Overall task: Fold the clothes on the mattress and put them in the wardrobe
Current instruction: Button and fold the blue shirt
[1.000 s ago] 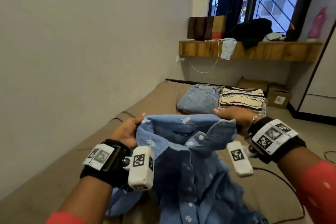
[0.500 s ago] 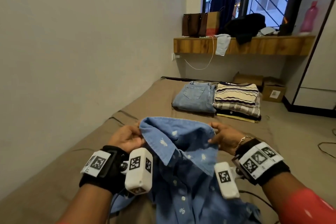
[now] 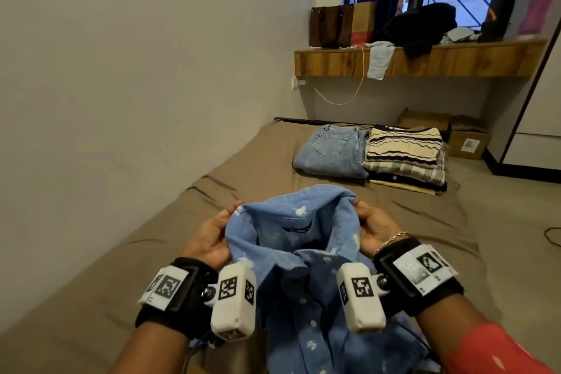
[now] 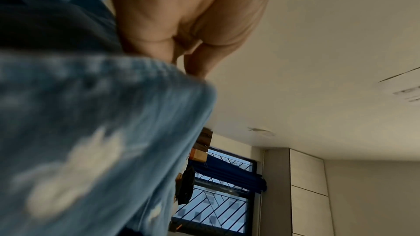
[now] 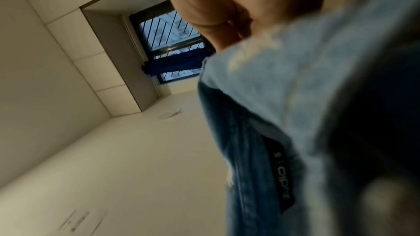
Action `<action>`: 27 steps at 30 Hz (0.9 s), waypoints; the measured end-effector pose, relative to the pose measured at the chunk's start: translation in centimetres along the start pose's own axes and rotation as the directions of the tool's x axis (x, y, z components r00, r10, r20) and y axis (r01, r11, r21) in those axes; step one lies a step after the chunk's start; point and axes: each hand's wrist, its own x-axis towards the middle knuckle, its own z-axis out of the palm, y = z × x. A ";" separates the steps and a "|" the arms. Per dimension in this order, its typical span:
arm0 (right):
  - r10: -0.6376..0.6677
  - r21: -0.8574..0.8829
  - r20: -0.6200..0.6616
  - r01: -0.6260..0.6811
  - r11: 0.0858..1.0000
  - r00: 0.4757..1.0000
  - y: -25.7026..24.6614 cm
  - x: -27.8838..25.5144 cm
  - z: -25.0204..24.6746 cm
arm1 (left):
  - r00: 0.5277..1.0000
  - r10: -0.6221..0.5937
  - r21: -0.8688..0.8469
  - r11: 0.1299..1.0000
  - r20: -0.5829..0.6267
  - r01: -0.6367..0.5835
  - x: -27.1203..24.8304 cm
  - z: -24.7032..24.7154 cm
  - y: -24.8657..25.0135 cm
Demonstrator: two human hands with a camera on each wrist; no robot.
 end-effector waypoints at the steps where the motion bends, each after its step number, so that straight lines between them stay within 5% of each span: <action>1: 0.001 0.017 0.000 -0.001 1.000 1.000 0.1 0.1 0.2 | 0.999 -0.034 0.001 0.999 -0.011 0.034 -0.1 0.2 -0.2; 4: -0.018 0.038 0.081 0.015 0.999 0.997 0.7 -0.1 1.3 | 0.988 0.046 0.313 0.950 -0.146 0.002 -0.2 0.1 -0.7; 6: -0.024 -0.006 0.166 0.026 1.000 0.986 1.7 0.0 2.2 | 0.930 0.329 0.758 0.645 -0.165 -0.094 0.1 -0.3 -0.6; 7: -0.006 -0.040 0.222 0.015 0.999 0.975 2.2 -0.1 2.7 | 0.915 0.402 0.879 0.446 -0.030 -0.167 0.3 -0.3 -0.6; 9: 0.051 -0.158 0.318 0.000 0.987 0.947 3.1 -0.7 4.0 | 0.928 0.294 0.919 0.247 0.230 -0.307 1.1 -0.2 -0.8; 12: 0.179 -0.347 0.431 -0.020 0.938 0.884 2.8 -1.2 4.4 | 0.876 0.383 0.896 0.211 0.293 -0.392 2.5 -0.5 0.5; 15: 0.110 -0.526 0.277 0.055 0.848 0.954 1.2 -0.3 1.1 | 0.817 0.537 0.909 0.203 0.208 -0.365 2.7 -3.0 4.7; 18: 0.001 -0.833 -0.015 -0.013 0.554 1.000 1.0 0.6 -4.3 | 0.811 0.576 0.943 0.204 0.102 -0.264 1.5 -7.3 8.4; 20: -0.022 -0.965 -0.074 -0.066 0.253 0.997 1.8 0.7 -7.7 | 0.852 0.523 0.984 0.158 -0.016 -0.078 0.6 -10.2 9.8; 22: 0.029 -0.994 -0.097 -0.099 0.052 0.995 2.7 0.4 -9.9 | 0.891 0.420 0.985 0.036 -0.170 0.171 0.2 -12.4 10.4; 24: 0.152 -0.990 -0.121 -0.131 0.058 0.981 3.4 0.0 -11.0 | 0.848 0.483 0.933 -0.152 -0.218 0.327 0.2 -13.0 10.6; 27: 0.256 -0.998 -0.056 -0.063 0.019 0.965 4.6 -0.7 -10.9 | 0.840 0.540 0.957 -0.214 -0.053 0.198 2.0 -10.3 8.6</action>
